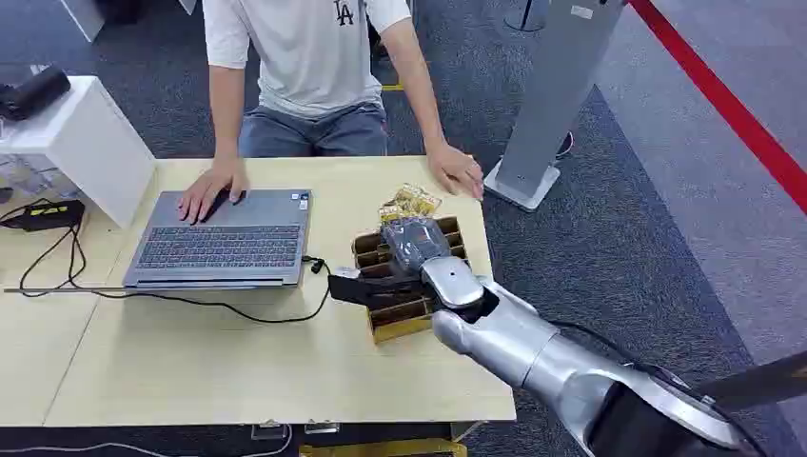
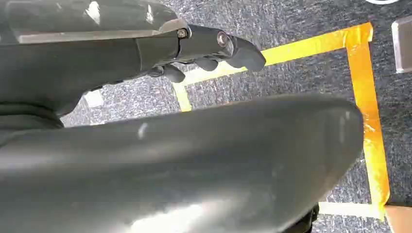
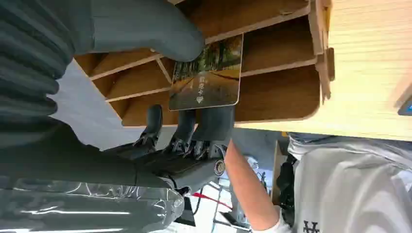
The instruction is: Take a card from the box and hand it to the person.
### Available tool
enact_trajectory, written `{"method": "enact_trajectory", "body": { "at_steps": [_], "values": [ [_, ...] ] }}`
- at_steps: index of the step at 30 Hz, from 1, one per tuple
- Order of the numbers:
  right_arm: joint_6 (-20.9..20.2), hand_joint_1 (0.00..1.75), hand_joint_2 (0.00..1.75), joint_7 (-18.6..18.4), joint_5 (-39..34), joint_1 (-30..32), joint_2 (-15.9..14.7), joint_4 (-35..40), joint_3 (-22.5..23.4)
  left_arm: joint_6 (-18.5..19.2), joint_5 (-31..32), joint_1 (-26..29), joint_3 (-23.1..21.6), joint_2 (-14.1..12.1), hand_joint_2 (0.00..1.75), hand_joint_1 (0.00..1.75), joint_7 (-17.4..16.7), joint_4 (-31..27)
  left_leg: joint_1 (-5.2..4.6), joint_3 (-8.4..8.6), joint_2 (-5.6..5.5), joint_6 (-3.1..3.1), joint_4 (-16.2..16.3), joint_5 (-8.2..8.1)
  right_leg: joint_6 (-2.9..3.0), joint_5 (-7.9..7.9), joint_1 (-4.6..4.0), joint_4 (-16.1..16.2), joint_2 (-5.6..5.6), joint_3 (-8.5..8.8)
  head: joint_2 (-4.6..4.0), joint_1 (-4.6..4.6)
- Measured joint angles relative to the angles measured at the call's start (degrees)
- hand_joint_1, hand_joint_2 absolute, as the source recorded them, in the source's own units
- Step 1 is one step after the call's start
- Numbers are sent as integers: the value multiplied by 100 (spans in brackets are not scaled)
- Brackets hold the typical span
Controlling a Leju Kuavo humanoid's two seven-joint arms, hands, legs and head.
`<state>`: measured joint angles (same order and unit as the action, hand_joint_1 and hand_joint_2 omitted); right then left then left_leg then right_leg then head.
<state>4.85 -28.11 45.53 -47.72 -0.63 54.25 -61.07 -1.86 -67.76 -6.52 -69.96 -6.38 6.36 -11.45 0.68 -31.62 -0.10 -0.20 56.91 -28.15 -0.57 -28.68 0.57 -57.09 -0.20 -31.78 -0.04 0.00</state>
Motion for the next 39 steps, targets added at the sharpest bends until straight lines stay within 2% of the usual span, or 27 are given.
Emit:
{"method": "enact_trajectory", "body": {
  "at_steps": [3,5,6,7,8,10,11,13,14,16,23,24,35,39],
  "values": [
    [2,96,175,0,0,-1,20,-59,0,4,0,2,-2,0,0,0,0,0,0,0,0,0,0,0,0,0,0,0,0,0,0,-2],
    [13,110,175,2,0,-8,39,-103,-4,4,0,1,-7,0,0,0,0,2,0,1,0,0,0,0,0,0,0,0,0,0,0,-4],
    [15,110,175,2,0,-12,46,-122,-4,6,0,1,-7,0,0,0,0,0,0,1,0,0,0,0,0,0,0,0,0,0,0,-4],
    [28,126,175,13,0,-13,57,-138,-4,7,0,1,-7,0,0,0,0,0,0,1,0,0,0,0,0,0,0,0,0,0,0,-7],
    [37,134,175,35,-4,-12,61,-153,-4,9,0,1,-7,0,0,0,0,0,0,1,0,0,0,0,0,0,0,0,0,1,0,-7],
    [59,138,175,68,-13,-16,66,-186,-4,7,-7,2,-7,0,0,0,2,0,0,0,0,0,0,0,0,0,0,0,0,1,0,-2],
    [68,148,175,81,-18,-17,77,-203,-4,4,-15,2,-7,0,0,0,2,0,0,0,0,0,0,0,0,0,0,0,0,1,0,0],
    [98,150,175,103,-26,-25,94,-234,-2,-2,-20,1,-7,0,0,0,11,0,0,0,0,0,0,0,0,0,0,0,0,1,0,0],
    [105,166,175,105,-28,-30,105,-240,-2,-2,-24,1,-7,0,0,0,20,0,0,1,0,0,0,0,0,0,0,0,0,1,0,-2],
    [120,175,175,105,-31,-33,109,-245,-2,-2,-35,1,-7,0,0,0,26,0,0,0,0,0,0,0,0,0,0,0,0,1,0,2],
    [157,175,175,83,-17,-44,114,-229,-2,-11,-63,0,-7,0,0,0,37,0,0,2,0,0,0,0,0,0,0,0,0,1,0,-7],
    [155,175,175,72,-9,-44,114,-227,-2,-11,-65,1,-7,0,175,0,37,0,0,1,0,0,0,0,0,0,0,0,0,1,0,-7],
    [177,175,175,64,0,-45,114,-227,-2,50,-118,4,-7,0,175,0,197,0,0,0,0,0,0,0,0,0,0,0,0,1,0,-2],
    [348,175,175,-77,26,-84,85,-72,26,63,-136,9,-7,0,175,0,216,0,0,2,1,0,0,0,0,0,0,0,1,-1,0,-4]
  ]
}}
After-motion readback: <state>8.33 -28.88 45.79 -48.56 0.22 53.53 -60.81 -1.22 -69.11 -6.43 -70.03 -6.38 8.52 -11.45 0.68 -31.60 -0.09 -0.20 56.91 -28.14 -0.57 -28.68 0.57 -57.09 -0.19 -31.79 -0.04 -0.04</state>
